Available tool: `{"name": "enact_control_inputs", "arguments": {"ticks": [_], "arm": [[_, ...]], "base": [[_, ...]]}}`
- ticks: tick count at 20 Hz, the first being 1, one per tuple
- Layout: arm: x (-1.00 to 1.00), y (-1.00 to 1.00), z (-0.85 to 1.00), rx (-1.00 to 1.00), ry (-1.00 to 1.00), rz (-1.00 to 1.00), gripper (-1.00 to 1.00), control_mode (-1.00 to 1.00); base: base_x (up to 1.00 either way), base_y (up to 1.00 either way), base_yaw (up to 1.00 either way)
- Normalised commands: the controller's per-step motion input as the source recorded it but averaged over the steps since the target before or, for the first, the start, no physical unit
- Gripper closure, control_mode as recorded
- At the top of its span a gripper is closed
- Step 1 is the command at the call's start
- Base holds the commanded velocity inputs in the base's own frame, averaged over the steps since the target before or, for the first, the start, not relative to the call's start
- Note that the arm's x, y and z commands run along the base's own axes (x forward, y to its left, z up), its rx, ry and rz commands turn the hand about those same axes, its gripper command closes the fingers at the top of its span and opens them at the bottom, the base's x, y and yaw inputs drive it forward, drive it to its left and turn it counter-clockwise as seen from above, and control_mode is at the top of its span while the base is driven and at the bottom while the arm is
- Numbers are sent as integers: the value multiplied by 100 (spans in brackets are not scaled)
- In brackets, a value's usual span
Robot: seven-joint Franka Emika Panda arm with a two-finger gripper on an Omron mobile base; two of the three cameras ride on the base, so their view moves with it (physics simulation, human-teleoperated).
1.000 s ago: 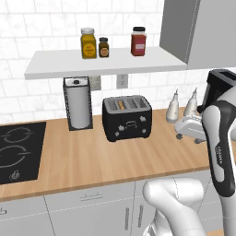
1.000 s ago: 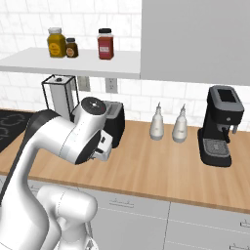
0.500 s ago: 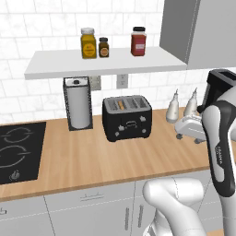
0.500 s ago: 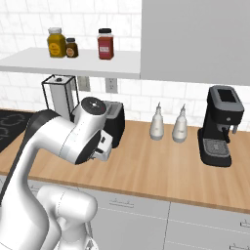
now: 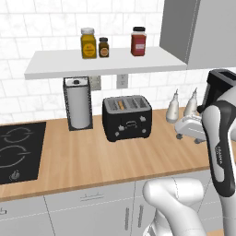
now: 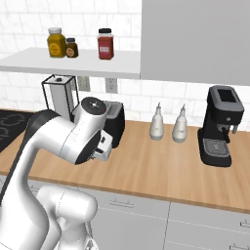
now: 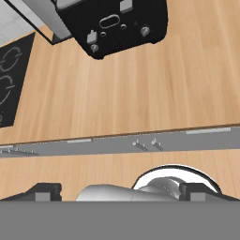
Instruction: Start the toaster. Once the lever pops up, take the bread to the plate on the dining counter.
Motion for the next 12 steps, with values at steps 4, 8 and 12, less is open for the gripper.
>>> {"name": "enact_control_inputs", "arguments": {"ticks": [4,8,12], "arm": [[0,0,0,0,0,0,-100,-100],[0,0,0,0,0,0,-100,-100],[0,0,0,0,0,0,-100,-100]], "base": [[0,0,0],[0,0,0],[0,0,0]]}}
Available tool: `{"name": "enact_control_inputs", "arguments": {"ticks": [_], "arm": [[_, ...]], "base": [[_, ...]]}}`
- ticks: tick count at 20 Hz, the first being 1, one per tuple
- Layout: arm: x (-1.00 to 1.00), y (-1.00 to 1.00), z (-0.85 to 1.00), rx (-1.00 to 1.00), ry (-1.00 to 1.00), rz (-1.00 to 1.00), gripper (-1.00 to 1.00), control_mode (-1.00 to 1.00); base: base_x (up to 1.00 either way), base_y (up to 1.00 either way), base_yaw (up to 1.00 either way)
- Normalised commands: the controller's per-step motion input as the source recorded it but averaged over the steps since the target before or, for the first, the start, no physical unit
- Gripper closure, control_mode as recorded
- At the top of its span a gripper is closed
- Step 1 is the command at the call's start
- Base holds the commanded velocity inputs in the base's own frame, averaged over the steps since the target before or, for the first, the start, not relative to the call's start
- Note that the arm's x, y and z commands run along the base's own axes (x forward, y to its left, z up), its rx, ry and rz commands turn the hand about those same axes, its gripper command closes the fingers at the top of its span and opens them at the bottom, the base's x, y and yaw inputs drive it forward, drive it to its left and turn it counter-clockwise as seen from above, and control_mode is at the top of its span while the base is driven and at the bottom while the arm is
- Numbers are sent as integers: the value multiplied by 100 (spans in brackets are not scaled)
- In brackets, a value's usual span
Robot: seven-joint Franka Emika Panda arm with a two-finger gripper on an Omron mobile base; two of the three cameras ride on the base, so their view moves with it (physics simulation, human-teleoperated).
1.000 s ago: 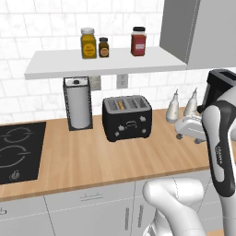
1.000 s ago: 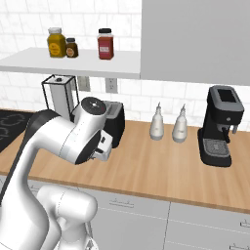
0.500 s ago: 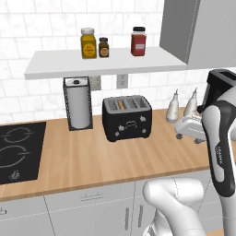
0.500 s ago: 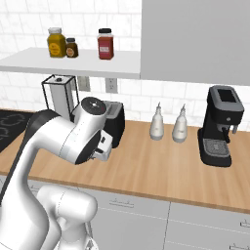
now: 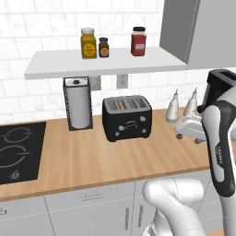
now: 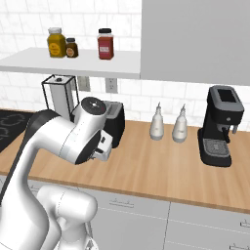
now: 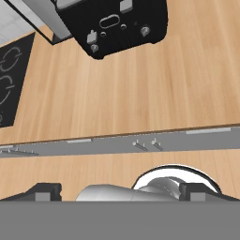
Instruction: Start the toaster. Once the lever pops up, take the bread to the plate on the dining counter.
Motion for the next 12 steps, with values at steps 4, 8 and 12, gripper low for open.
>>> {"name": "enact_control_inputs", "arguments": {"ticks": [4,8,12], "arm": [[0,0,0,0,0,0,-100,-100],[0,0,0,0,0,0,-100,-100],[0,0,0,0,0,0,-100,-100]], "base": [[0,0,0],[0,0,0],[0,0,0]]}}
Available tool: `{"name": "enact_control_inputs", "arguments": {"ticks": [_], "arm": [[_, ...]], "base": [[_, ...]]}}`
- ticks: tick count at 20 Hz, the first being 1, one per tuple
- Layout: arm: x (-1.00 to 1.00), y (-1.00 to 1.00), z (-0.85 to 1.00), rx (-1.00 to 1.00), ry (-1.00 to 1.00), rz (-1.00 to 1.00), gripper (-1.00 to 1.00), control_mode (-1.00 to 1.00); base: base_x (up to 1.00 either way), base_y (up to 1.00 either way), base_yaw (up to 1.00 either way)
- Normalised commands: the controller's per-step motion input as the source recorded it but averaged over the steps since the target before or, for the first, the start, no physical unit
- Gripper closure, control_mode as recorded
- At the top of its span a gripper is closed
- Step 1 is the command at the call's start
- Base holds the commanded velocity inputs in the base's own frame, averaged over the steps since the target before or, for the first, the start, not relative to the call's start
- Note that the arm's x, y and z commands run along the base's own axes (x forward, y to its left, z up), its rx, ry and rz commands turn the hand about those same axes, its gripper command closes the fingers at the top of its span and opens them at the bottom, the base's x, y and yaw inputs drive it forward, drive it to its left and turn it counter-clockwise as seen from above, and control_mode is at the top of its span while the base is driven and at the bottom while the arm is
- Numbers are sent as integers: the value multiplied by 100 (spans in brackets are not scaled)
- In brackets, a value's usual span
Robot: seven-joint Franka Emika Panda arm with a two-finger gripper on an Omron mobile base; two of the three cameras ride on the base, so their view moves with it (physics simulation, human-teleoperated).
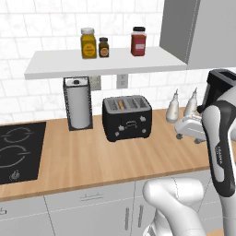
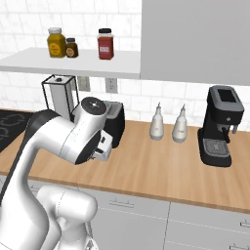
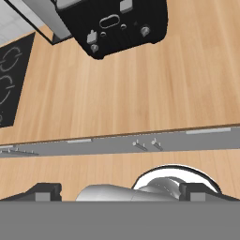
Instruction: Start the toaster. Once the lever pops up, take the bread to the plate on the dining counter.
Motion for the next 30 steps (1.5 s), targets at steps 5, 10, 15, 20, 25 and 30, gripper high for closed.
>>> {"name": "enact_control_inputs", "arguments": {"ticks": [5,10,15,20,25,30], "arm": [[0,0,0,0,0,0,-100,-100],[0,0,0,0,0,0,-100,-100],[0,0,0,0,0,0,-100,-100],[0,0,0,0,0,0,-100,-100],[0,0,0,0,0,0,-100,-100],[0,0,0,0,0,0,-100,-100]], "base": [[0,0,0],[0,0,0],[0,0,0],[0,0,0],[0,0,0],[0,0,0]]}}
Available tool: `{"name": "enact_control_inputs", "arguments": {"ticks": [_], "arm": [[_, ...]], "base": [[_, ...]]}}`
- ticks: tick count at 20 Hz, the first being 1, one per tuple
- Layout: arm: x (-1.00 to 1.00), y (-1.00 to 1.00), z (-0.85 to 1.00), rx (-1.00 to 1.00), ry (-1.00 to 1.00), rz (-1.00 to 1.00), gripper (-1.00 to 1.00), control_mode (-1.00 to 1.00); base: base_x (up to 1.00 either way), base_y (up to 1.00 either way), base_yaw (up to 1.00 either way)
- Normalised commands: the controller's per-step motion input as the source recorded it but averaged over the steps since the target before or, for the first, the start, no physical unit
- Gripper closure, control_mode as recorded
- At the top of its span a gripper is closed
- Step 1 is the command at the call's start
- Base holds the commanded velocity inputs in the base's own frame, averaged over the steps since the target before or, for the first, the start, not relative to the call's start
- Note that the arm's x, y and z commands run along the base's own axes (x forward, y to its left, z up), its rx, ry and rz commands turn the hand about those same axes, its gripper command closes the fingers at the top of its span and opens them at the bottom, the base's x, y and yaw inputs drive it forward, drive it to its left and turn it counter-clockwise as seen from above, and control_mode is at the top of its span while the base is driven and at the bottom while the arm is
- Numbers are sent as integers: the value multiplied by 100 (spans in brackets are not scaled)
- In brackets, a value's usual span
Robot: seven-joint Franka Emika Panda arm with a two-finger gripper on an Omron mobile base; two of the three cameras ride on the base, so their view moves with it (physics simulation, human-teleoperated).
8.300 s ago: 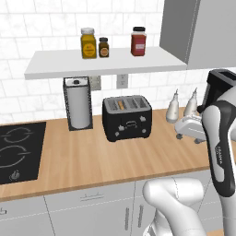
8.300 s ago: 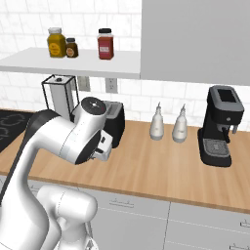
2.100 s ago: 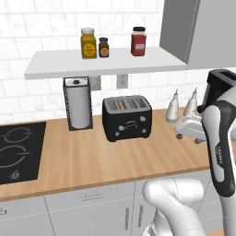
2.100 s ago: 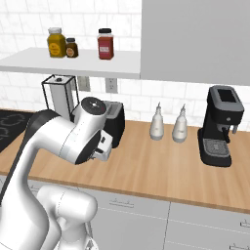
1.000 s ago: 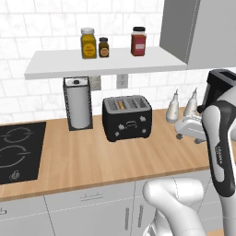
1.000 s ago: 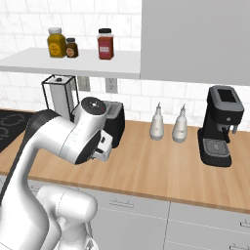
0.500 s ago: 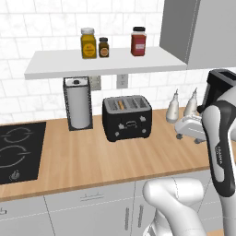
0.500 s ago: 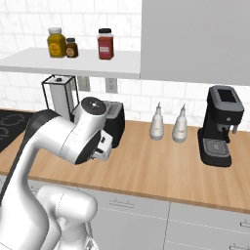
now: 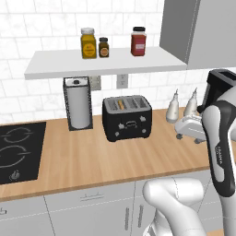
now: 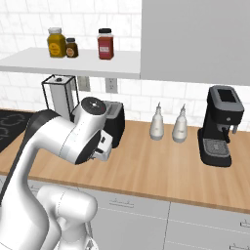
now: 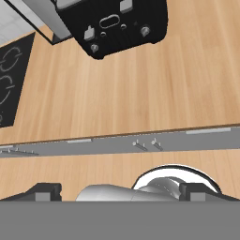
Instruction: Start the toaster. Once the lever pops up, take the bread to the plate on the dining counter.
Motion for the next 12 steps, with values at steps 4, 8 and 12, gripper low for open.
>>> {"name": "enact_control_inputs", "arguments": {"ticks": [4,8,12], "arm": [[0,0,0,0,0,0,-100,-100],[0,0,0,0,0,0,-100,-100],[0,0,0,0,0,0,-100,-100]], "base": [[0,0,0],[0,0,0],[0,0,0]]}}
